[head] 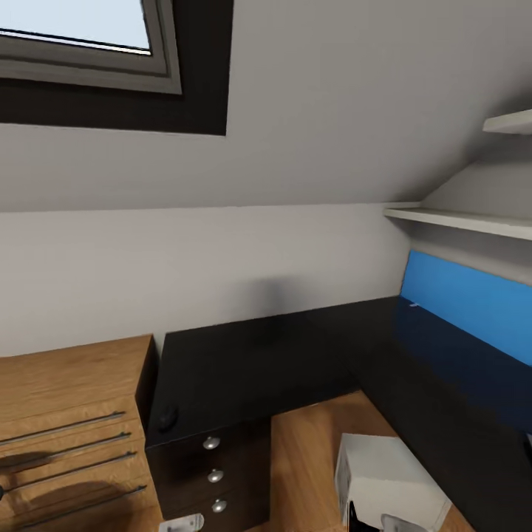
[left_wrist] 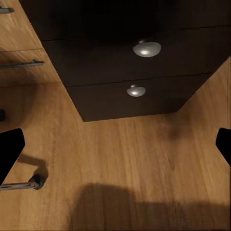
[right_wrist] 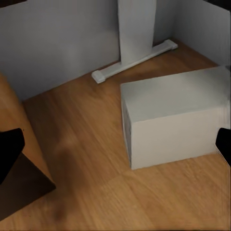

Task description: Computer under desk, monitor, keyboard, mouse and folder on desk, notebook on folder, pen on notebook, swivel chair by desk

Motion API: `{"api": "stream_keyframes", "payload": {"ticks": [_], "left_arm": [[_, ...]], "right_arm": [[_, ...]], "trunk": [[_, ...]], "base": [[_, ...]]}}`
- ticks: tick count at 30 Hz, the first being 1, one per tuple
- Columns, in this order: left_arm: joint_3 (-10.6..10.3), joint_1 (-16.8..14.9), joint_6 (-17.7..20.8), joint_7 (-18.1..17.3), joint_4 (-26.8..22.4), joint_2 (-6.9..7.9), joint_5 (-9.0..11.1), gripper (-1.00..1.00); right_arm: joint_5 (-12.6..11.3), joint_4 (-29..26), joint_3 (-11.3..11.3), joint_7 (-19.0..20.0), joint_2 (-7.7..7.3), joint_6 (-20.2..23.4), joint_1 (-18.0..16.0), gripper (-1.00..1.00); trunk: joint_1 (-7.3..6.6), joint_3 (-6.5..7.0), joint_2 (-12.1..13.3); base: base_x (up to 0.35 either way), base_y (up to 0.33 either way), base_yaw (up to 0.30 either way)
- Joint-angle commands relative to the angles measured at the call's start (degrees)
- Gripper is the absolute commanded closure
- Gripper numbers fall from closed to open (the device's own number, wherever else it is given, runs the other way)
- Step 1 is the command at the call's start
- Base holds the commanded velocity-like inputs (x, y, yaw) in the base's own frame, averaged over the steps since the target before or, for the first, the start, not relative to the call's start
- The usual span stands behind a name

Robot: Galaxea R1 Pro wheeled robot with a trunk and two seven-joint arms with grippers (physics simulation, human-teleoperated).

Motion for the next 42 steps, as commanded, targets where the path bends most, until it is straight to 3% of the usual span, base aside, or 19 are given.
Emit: {"api": "stream_keyframes", "payload": {"ticks": [1,28,42], "left_arm": [[-0.1,0.0,0.2,0.3,-0.2,0.03,0.4,-1.0],[0.0,0.0,0.1,0.3,-0.2,0.03,0.4,-1.0],[0.0,0.0,0.1,0.3,-0.2,0.03,0.4,-1.0]], "right_arm": [[0.0,-0.1,-0.1,0.0,0.04,-0.1,0.0,-1.0],[0.2,0.0,0.0,0.0,0.04,-0.3,0.0,-1.0],[0.3,-0.1,0.2,0.2,0.22,-0.3,0.0,-1.0]], "trunk": [[0.01,-0.05,0.0],[0.01,-0.05,0.0],[0.01,-0.05,0.0]], "base": [[0.0,0.0,-0.297],[0.0,0.0,-0.294],[0.0,0.0,-0.038]]}}
